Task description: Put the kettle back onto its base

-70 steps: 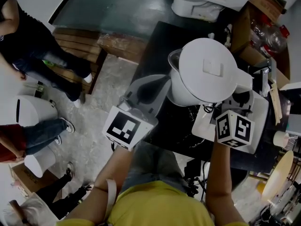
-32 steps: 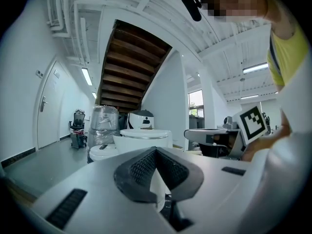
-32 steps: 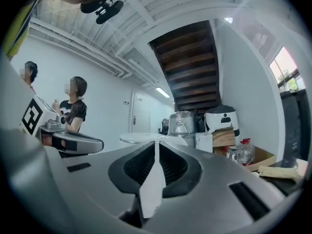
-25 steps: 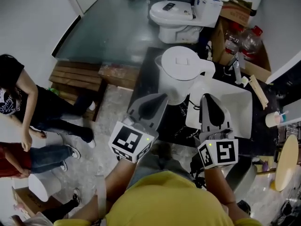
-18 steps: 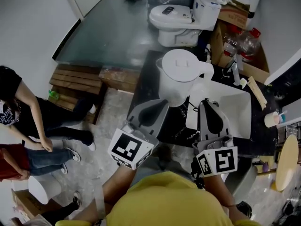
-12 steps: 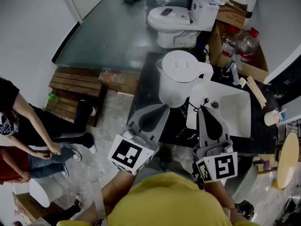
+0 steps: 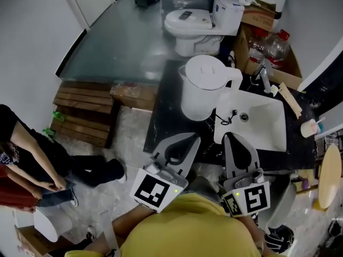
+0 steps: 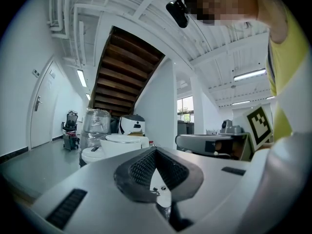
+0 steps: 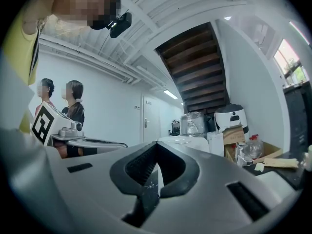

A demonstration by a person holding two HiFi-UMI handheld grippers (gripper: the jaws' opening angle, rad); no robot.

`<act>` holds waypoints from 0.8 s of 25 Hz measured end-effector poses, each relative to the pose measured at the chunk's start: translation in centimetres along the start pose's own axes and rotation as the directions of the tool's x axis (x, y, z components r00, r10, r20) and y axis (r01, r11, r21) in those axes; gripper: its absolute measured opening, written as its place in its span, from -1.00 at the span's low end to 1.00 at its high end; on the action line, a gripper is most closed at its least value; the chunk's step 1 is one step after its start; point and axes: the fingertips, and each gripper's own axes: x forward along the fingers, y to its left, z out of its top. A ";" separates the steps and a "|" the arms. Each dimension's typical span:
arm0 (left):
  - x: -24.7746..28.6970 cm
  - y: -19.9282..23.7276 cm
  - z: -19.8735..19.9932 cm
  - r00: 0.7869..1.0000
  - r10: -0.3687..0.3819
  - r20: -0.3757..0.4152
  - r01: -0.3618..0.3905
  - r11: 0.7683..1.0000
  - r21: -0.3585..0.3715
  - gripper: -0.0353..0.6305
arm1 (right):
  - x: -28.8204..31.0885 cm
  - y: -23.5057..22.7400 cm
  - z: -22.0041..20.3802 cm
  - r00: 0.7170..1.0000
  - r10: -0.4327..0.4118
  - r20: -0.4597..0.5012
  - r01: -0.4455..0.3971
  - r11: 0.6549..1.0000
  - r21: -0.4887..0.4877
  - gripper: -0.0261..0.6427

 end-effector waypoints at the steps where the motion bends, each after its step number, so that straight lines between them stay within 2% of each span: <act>1: -0.3 -0.1 0.0 1.000 -0.001 0.002 0.001 1.000 -0.007 -0.89 | -0.1 0.3 0.0 1.000 0.000 0.000 0.000 1.000 0.001 -0.87; 4: -0.8 0.1 -0.3 1.000 0.005 0.003 -0.005 1.000 -0.026 -0.89 | -0.4 1.1 -0.6 1.000 0.010 -0.010 -0.010 1.000 0.018 -0.88; 8: -1.2 0.3 -0.6 1.000 0.002 0.000 -0.002 1.000 -0.010 -0.89 | -0.6 1.5 -1.3 1.000 0.008 -0.026 -0.008 1.000 0.025 -0.88; 20: -1.7 1.0 -0.6 0.999 -0.031 0.012 0.031 0.999 -0.040 -0.89 | 0.1 2.1 -0.8 0.999 -0.017 -0.037 0.016 1.000 -0.024 -0.88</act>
